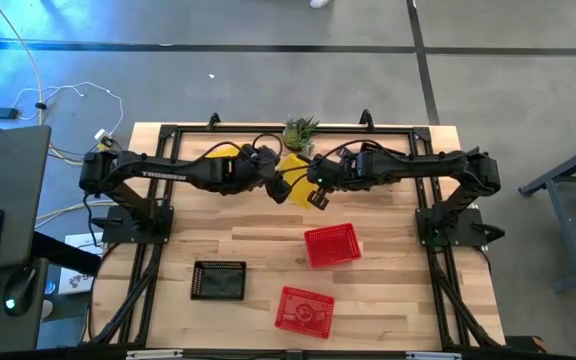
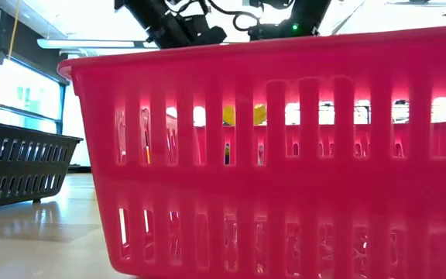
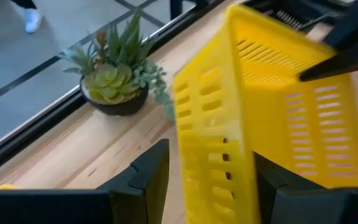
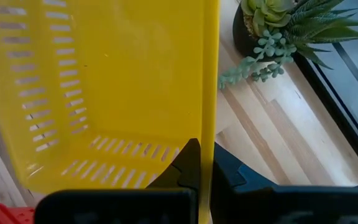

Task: Stack baskets by color
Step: Stack the bottom yellow bin on top of the top yellow bin on the table

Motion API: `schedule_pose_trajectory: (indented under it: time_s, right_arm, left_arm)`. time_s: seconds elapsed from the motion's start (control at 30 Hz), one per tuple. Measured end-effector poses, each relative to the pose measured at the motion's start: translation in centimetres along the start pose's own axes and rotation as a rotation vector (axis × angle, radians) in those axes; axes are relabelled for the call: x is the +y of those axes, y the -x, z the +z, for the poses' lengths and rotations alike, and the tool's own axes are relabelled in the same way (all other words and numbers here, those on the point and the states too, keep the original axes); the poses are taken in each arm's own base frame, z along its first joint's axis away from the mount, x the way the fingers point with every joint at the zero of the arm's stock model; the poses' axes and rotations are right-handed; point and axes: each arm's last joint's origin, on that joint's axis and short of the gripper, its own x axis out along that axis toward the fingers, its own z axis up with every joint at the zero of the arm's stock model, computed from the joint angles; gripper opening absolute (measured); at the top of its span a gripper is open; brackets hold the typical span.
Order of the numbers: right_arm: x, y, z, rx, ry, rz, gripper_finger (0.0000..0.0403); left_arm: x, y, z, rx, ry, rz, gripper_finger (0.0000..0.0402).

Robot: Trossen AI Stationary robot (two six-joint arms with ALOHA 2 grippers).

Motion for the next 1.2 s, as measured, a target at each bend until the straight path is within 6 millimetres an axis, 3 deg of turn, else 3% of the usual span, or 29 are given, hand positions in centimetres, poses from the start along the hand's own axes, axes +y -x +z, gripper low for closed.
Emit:
schedule_pose_trajectory:
  time_s: [0.17,0.43,0.67,0.93,1.2]
  right_arm:
    - [0.0,0.0,0.0,0.0,-0.001,0.003,0.0]
    - [0.1,0.0,0.0,0.009,-0.007,0.033,0.0]
    - [0.0,0.0,0.0,0.002,0.025,0.013,0.0021]
    - [0.0,0.1,0.3,-0.026,0.037,0.013,0.0111]
    - [-1.3,3.2,0.6,-0.123,0.0,0.025,0.0144]
  left_arm:
    - [0.0,-0.2,-0.1,0.006,-0.019,0.006,0.0106]
    - [0.0,-0.2,-0.2,0.016,-0.078,-0.002,0.0008]
    - [0.0,-0.2,-0.3,0.039,-0.08,-0.037,0.0002]
    - [1.0,-0.5,-0.7,0.126,-0.076,-0.036,0.0]
    - [3.3,0.1,0.2,0.147,0.017,-0.005,0.0]
